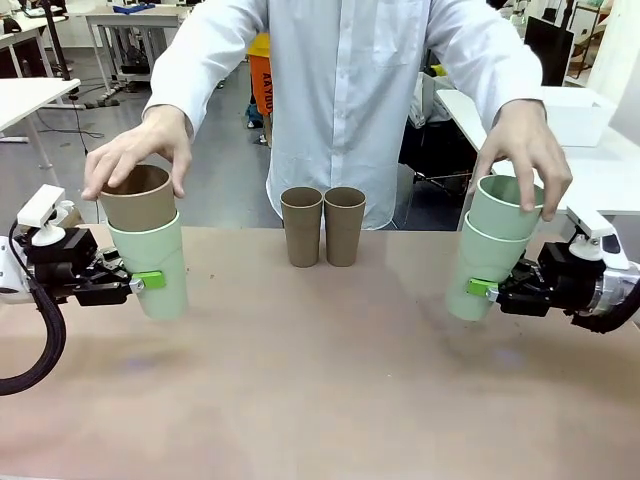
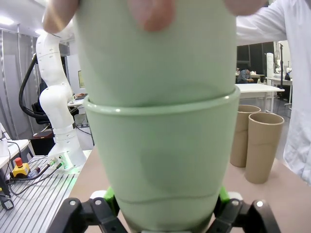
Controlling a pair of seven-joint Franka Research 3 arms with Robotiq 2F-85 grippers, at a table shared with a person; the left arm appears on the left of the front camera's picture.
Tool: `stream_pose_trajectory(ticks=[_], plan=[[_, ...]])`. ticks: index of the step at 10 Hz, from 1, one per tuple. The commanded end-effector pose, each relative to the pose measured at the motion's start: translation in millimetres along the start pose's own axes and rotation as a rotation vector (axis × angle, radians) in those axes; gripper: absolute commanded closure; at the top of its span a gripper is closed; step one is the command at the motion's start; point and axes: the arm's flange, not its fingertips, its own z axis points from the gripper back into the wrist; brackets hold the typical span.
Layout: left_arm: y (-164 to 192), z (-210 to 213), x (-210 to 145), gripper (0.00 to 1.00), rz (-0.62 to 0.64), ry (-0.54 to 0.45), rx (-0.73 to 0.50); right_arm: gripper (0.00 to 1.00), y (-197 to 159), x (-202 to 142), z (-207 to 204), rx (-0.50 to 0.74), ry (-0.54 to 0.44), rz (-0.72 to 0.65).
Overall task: Stack the cups and store them in the basket.
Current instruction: Place the stack of Reusable plastic cups into the Pantry Basket.
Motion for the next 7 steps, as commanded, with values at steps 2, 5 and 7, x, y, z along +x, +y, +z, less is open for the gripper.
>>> stream_pose_trajectory(ticks=[2, 5, 7], plan=[[0.0, -0.8, 4.3, 0.15, -0.002, -0.004, -0.002, 0.15, -0.5, 2.8, -0.3, -0.005, -0.004, 0.007], [0.0, -0.8, 4.3, 0.15, -0.002, -0.004, -0.002, 0.15, -0.5, 2.8, -0.3, -0.005, -0.004, 0.007], [0.0, -0.8, 4.3, 0.15, -0.002, -0.004, -0.002, 0.15, -0.5, 2.8, -0.3, -0.005, -0.004, 0.007]])
